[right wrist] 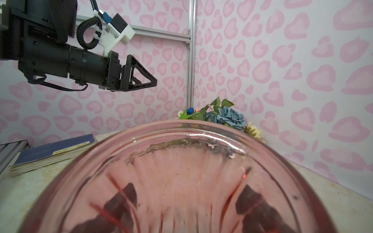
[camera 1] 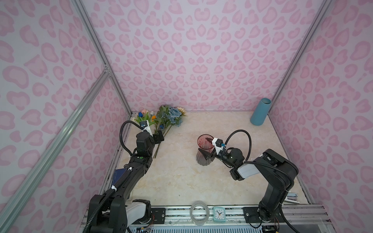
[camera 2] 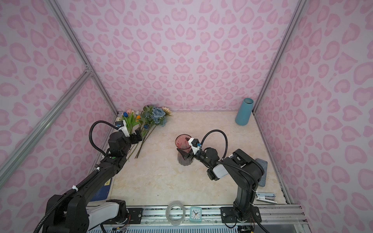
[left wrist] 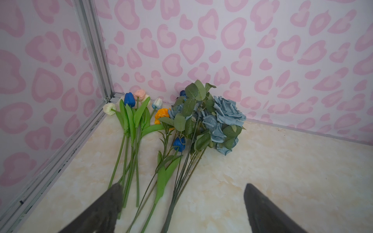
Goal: Arrange the flowers into the vase
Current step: 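Slide the pink vase toward the table center with the right gripper, then release the vase and draw back the right gripper while the left lowers onto tulips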
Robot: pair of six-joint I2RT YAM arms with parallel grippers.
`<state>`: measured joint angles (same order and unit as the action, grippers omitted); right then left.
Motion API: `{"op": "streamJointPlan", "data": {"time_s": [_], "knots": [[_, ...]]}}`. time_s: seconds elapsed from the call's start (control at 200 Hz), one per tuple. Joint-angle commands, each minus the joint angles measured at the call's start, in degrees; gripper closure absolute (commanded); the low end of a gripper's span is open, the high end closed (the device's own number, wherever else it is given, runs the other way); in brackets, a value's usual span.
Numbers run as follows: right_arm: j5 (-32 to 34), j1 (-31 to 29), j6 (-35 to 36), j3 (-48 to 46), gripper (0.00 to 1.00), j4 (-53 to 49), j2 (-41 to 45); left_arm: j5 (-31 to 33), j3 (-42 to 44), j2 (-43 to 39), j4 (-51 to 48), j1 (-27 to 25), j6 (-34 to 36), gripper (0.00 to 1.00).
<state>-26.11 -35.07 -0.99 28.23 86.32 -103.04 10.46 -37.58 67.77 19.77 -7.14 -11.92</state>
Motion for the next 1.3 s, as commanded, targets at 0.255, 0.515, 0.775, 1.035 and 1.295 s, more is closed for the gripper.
{"op": "streamJointPlan", "data": {"time_s": [0.255, 0.515, 0.775, 1.035, 1.295], "knots": [[5.08, 0.42, 2.04, -9.56, 0.02, 1.11, 9.24, -0.40, -9.73, 4.29, -10.19, 2.57, 7.08, 0.01], [10.43, 0.61, 6.84, -13.51, 0.02, -11.97, 26.08, -0.91, -20.60, 15.76, -19.82, 7.30, 5.14, 0.06], [19.87, 0.48, 9.28, -18.19, 0.12, -18.64, 44.98, 3.03, -31.67, 27.45, -28.86, 9.11, 5.09, 0.25], [16.78, 0.04, 14.70, -14.14, 0.24, -40.99, 61.42, -2.09, -48.34, 42.16, -44.59, 12.47, 4.93, 0.57], [15.80, -2.30, 13.72, -17.35, 0.23, -37.83, 62.23, -7.25, -56.11, 50.49, -49.78, 17.23, 10.73, 0.70]]}}
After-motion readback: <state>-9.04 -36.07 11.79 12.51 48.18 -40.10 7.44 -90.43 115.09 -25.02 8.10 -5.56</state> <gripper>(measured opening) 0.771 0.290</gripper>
